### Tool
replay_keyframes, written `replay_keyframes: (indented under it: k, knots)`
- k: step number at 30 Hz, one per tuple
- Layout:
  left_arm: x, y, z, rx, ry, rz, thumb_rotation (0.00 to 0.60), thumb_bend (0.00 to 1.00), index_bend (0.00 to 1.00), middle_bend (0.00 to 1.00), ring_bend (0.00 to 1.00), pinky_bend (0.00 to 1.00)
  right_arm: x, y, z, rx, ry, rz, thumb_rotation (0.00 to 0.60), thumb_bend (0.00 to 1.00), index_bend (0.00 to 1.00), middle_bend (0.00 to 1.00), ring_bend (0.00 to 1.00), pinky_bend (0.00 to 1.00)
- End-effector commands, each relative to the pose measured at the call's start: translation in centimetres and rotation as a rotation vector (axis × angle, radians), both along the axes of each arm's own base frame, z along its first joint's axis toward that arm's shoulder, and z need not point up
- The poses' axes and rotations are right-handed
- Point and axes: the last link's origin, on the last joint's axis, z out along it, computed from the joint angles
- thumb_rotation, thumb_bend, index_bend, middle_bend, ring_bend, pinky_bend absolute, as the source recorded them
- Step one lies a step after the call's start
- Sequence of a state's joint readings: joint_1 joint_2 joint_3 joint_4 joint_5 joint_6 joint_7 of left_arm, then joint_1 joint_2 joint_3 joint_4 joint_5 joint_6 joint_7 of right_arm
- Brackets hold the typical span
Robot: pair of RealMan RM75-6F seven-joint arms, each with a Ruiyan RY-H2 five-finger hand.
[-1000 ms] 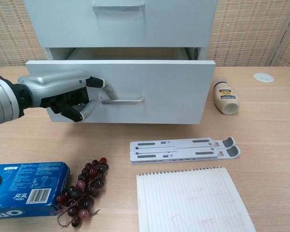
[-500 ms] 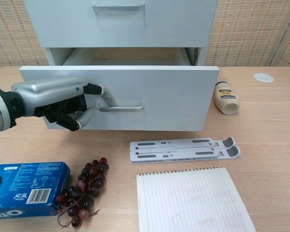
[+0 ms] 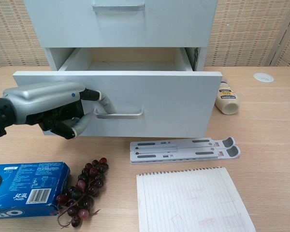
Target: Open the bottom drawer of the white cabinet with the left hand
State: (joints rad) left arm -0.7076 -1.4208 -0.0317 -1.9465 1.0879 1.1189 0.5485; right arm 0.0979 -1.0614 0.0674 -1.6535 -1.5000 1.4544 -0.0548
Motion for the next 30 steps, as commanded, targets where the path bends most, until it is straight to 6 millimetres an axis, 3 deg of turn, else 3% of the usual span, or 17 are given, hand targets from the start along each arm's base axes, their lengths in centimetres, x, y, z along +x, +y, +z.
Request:
replay_keyframes:
  k: [1, 30]
  knots:
    - [-0.1, -0.2, 0.1, 0.001, 0.003, 0.000, 0.600, 0.69, 0.27, 0.92, 0.96, 1.00, 0.0, 0.0, 0.0, 0.001, 0.000, 0.002, 0.600, 0.28, 0.10, 0.23, 0.17, 0.31]
    - [0.6, -3.0, 1.0, -0.020, -0.018, -0.038, 0.600, 0.69, 0.27, 0.92, 0.95, 1.00, 0.0, 0.2, 0.2, -0.005, 0.000, 0.005, 0.600, 0.28, 0.10, 0.23, 0.17, 0.31]
